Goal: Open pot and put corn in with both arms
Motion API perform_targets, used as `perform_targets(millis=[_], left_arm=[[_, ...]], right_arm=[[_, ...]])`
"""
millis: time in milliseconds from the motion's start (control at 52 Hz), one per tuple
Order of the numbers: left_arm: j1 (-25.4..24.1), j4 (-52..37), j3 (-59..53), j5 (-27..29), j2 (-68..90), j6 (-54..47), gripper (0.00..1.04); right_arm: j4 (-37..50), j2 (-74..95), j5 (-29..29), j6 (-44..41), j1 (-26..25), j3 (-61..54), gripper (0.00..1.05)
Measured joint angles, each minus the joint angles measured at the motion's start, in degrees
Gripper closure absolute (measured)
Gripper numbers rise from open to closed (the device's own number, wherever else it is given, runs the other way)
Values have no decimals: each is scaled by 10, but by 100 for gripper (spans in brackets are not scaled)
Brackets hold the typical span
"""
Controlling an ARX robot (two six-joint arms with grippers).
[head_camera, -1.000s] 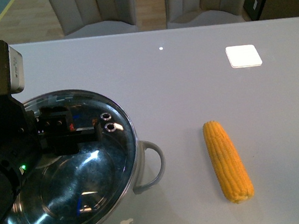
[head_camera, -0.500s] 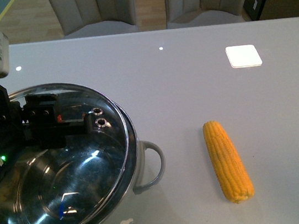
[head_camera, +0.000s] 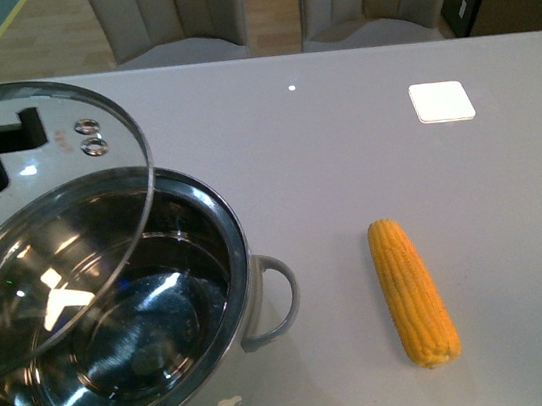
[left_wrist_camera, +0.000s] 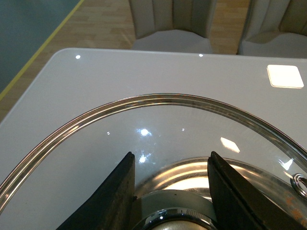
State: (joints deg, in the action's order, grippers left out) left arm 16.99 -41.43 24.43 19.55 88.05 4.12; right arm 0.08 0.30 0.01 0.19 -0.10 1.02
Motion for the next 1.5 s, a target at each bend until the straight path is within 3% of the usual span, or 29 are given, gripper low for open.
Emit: perform_targets(millis=[346, 654, 885, 1135, 1500], left_arm=[[-152, -56, -16, -82, -5, -49, 64], [-337, -124, -17, -175, 65, -92, 64], [-462, -183, 8, -212, 169, -111, 64], [-512, -236, 53, -217, 285, -115, 64], [-497, -285, 119, -226, 429, -102, 64]], right_arm=[[0, 0, 0, 0, 0, 0, 9], [0, 0, 0, 0, 0, 0, 9], [0, 0, 0, 0, 0, 0, 9], [0, 0, 0, 0, 0, 0, 9], [0, 0, 0, 0, 0, 0, 9]])
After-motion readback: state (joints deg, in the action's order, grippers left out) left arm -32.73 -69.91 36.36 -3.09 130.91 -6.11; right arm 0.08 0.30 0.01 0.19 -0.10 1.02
